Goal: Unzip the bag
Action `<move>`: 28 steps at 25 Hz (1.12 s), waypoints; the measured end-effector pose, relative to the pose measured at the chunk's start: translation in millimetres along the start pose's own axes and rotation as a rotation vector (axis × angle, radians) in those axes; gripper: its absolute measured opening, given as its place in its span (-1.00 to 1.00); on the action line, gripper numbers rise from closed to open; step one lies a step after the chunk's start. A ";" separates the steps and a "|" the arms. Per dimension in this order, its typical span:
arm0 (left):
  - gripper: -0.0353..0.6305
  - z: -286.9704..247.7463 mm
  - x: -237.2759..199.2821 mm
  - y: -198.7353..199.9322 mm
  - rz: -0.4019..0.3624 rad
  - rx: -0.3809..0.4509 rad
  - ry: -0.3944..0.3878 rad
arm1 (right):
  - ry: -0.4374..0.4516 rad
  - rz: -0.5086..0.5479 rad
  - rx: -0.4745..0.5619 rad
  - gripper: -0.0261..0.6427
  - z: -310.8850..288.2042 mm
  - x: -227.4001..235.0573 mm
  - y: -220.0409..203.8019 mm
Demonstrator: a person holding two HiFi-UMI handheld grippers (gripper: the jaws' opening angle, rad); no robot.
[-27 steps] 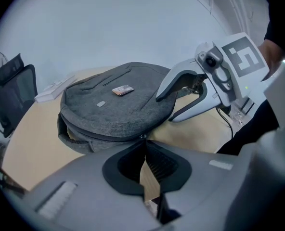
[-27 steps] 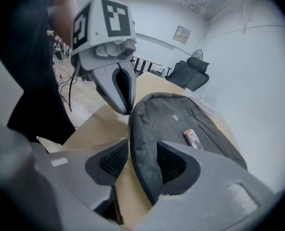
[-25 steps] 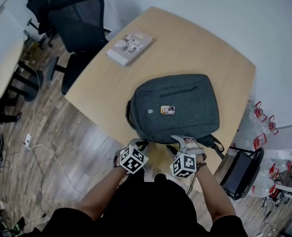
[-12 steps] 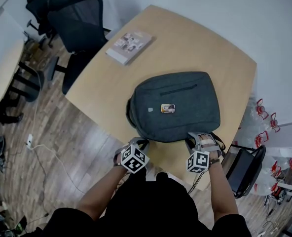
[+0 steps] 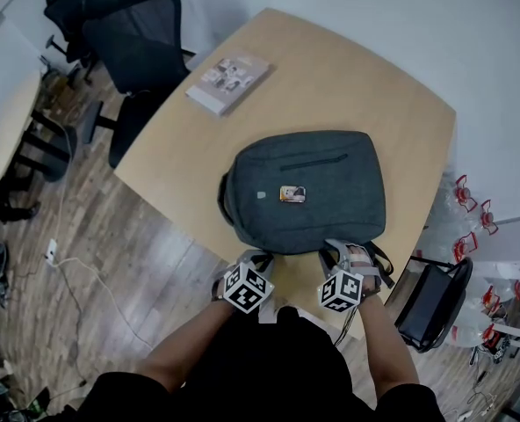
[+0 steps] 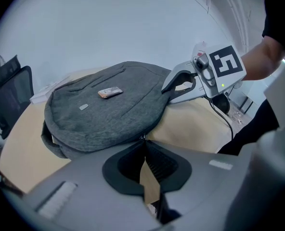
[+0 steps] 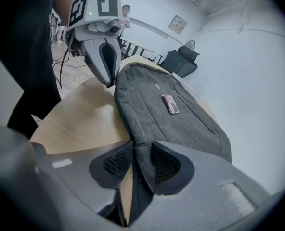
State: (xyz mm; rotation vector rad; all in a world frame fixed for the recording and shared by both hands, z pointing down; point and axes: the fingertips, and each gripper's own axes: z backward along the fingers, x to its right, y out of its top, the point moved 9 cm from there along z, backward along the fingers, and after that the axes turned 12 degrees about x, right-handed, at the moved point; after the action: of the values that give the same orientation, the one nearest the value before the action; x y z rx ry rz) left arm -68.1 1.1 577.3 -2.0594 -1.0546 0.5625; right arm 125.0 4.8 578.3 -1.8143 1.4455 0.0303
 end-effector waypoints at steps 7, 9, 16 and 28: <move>-0.81 -4.5 7.1 1.0 0.044 0.031 -0.005 | -0.026 -0.093 0.024 -0.56 -6.1 -9.9 16.5; -0.81 -6.3 8.4 1.9 0.063 0.041 0.000 | -0.038 -0.110 0.023 -0.56 -8.4 -12.3 20.7; -0.81 -11.3 12.6 3.1 0.094 0.073 -0.011 | -0.064 -0.138 0.023 -0.55 -9.1 -15.3 23.9; -0.80 26.9 6.4 -2.1 0.096 0.161 0.091 | -0.080 -0.325 0.205 -0.45 32.8 4.0 43.8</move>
State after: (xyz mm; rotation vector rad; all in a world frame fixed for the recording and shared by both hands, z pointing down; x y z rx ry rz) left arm -83.2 18.3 561.7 -1.9821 -0.8346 0.5768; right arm 104.5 19.6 529.5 -1.8332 1.0445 -0.2005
